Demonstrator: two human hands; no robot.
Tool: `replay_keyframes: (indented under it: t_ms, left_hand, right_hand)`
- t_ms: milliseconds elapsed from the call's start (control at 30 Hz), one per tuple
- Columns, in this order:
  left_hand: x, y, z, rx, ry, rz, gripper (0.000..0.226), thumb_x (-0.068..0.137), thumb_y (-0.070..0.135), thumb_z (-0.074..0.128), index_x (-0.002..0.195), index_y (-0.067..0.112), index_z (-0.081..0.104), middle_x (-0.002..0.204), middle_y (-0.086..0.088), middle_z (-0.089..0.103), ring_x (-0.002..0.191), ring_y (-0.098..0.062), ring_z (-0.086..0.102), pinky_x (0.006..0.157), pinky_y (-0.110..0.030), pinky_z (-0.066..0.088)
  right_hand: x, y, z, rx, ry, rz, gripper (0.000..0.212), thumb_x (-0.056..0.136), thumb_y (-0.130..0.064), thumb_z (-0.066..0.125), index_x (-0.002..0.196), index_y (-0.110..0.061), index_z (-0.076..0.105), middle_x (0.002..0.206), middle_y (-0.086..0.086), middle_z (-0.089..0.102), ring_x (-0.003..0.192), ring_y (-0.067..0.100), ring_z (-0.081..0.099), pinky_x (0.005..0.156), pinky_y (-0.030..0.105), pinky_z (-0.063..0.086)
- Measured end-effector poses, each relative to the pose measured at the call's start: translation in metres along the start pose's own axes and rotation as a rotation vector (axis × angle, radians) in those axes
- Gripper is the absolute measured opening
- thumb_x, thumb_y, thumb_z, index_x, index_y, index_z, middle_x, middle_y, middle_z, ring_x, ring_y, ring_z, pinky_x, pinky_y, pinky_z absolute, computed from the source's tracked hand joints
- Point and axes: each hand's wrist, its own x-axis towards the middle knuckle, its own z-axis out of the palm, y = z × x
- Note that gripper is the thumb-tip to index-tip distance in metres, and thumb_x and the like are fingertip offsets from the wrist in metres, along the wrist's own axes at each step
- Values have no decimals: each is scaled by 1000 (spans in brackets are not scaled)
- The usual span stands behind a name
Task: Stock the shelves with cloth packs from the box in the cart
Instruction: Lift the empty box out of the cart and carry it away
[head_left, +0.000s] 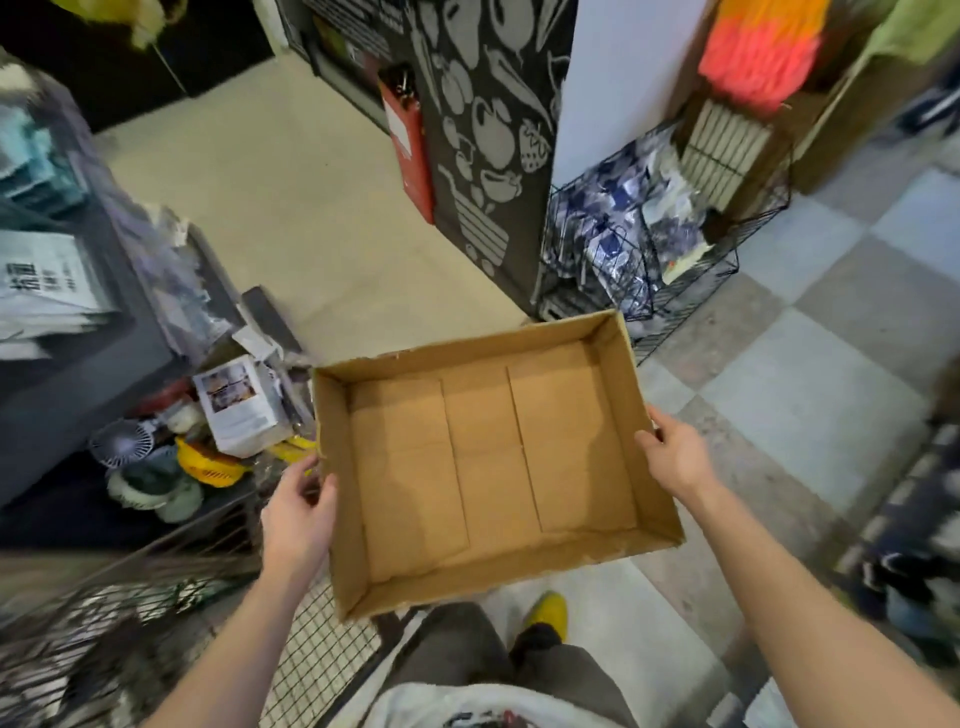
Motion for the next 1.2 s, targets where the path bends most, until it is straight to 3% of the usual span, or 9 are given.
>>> replay_keyframes:
  t_ms: [133, 233, 300, 433, 600, 767, 967, 1100, 1200]
  left_hand:
    - [32, 34, 8, -17, 65, -22, 38, 99, 29, 67, 136, 23, 61, 113, -9, 74, 89, -20, 67, 87, -41, 54]
    - [65, 47, 7, -53, 114, -58, 39, 101, 27, 65, 139, 23, 59, 110, -4, 70, 79, -8, 62, 73, -32, 48]
    - [95, 52, 8, -37, 138, -60, 39, 102, 28, 63, 140, 23, 57, 109, -3, 72, 81, -14, 66, 71, -32, 50]
    - [179, 67, 23, -4, 190, -121, 43, 102, 29, 60, 144, 19, 54, 114, -13, 74, 99, -35, 71, 85, -45, 58]
    - [296, 118, 37, -56, 231, -178, 41, 104, 21, 58, 144, 16, 58, 126, -18, 71, 115, -42, 66, 98, -48, 51]
    - [402, 159, 23, -110, 231, -205, 40, 103, 24, 57, 143, 19, 59, 123, -16, 73, 113, -39, 67, 96, -45, 51]
    - [526, 192, 21, -198, 292, -307, 41, 105, 27, 53, 146, 27, 53, 125, -6, 71, 116, -33, 66, 101, -46, 51]
    - [622, 208, 15, -200, 322, -312, 40, 105, 23, 56, 145, 24, 55, 119, -7, 72, 110, -33, 68, 93, -40, 50]
    - [689, 230, -1, -198, 367, -349, 40, 103, 19, 58, 144, 20, 57, 105, 1, 67, 97, -23, 65, 88, -33, 46]
  right_hand:
    - [67, -39, -8, -79, -59, -74, 45, 102, -22, 54, 146, -31, 53, 105, 1, 69, 93, 27, 66, 79, 34, 51]
    - [130, -71, 4, -138, -105, -133, 46, 98, -32, 54, 144, -33, 54, 122, -1, 72, 99, 26, 69, 86, 40, 57]
    - [165, -103, 14, -183, -130, -172, 47, 97, -34, 54, 144, -32, 54, 125, -1, 71, 99, 24, 68, 87, 36, 55]
    - [229, -182, 35, -285, -117, -263, 44, 101, -26, 52, 145, -30, 52, 119, 3, 73, 99, 28, 68, 87, 37, 56]
    - [322, -274, 58, -315, -107, -227, 47, 102, -22, 48, 148, -34, 47, 118, 5, 71, 102, 29, 68, 95, 45, 56]
    - [407, -370, 76, -343, -109, -213, 44, 103, -25, 47, 146, -36, 48, 112, 1, 71, 96, 23, 68, 89, 45, 58]
    - [512, -479, 123, -281, -193, -189, 44, 104, -21, 50, 146, -30, 51, 108, 0, 68, 97, 22, 66, 97, 42, 55]
    - [609, -557, 173, -298, -249, -186, 47, 104, -21, 51, 150, -27, 48, 129, 9, 67, 115, 30, 64, 104, 45, 51]
    - [673, -631, 211, -323, -291, -225, 43, 104, -23, 52, 147, -27, 52, 130, 8, 68, 117, 31, 64, 100, 40, 50]
